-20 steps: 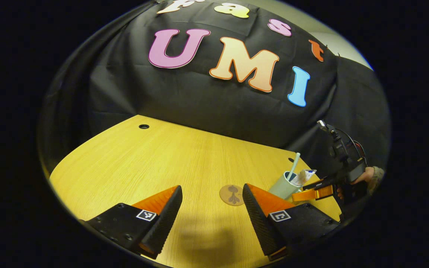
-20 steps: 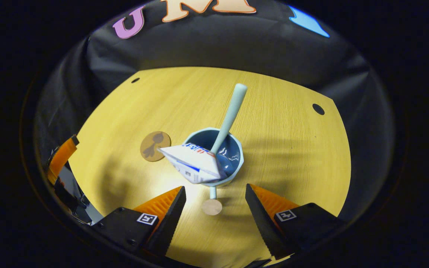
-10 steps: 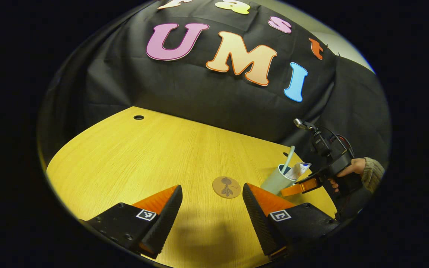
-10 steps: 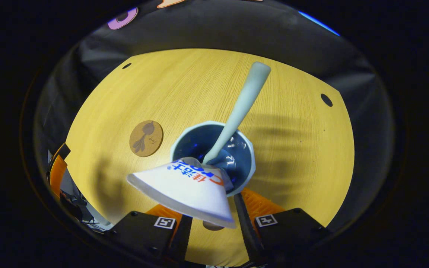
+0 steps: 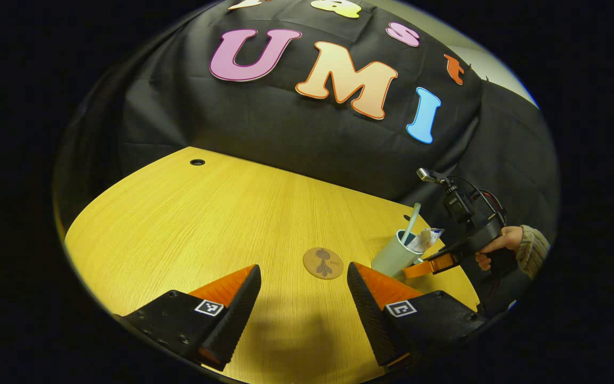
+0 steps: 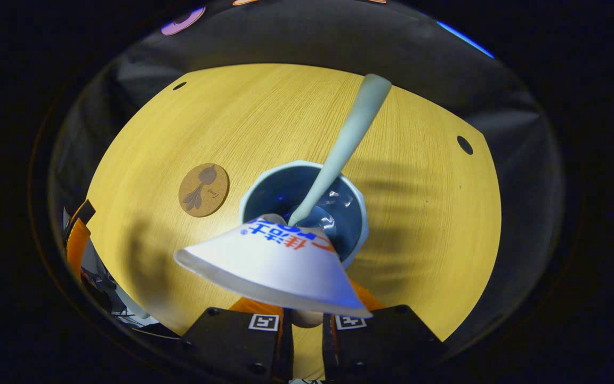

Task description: Put the toothbrush and toothpaste on the desktop into the cup, then pick up the cup and place it on the coaster on the desktop.

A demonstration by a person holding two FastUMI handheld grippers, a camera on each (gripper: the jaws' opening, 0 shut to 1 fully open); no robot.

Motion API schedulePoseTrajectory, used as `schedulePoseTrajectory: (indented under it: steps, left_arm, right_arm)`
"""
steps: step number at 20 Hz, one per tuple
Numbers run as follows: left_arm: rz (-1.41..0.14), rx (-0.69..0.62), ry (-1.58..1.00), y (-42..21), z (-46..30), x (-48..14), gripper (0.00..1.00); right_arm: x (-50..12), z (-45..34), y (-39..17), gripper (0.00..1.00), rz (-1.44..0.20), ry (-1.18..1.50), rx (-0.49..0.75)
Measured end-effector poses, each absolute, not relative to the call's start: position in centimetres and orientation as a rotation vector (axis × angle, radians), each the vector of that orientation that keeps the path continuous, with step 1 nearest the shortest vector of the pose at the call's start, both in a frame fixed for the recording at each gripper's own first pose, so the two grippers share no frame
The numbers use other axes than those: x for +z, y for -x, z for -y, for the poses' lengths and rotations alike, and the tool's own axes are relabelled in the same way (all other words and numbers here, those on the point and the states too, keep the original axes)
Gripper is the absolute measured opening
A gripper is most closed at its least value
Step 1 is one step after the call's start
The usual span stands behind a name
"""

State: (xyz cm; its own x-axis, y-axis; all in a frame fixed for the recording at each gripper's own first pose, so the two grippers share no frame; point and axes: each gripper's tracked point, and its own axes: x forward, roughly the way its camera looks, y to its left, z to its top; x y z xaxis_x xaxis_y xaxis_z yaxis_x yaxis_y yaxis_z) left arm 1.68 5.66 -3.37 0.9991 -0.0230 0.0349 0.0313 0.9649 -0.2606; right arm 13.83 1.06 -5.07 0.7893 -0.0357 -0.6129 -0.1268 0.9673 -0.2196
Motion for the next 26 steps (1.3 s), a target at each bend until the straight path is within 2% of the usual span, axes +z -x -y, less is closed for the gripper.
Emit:
schedulePoseTrajectory:
  steps: [14, 26]
  left_arm:
    - [-0.007, -0.039, 0.253, -0.1, -6.4, -5.3, 0.94]
    - [-0.026, 0.027, 0.287, 1.3, -9.2, -6.4, 0.94]
  right_arm:
    - [-2.2, -13.1, -15.0, 0.24, -0.591, 0.325, 0.232]
    - [-4.8, -14.6, -16.4, 0.24, -0.648, 0.399, 0.235]
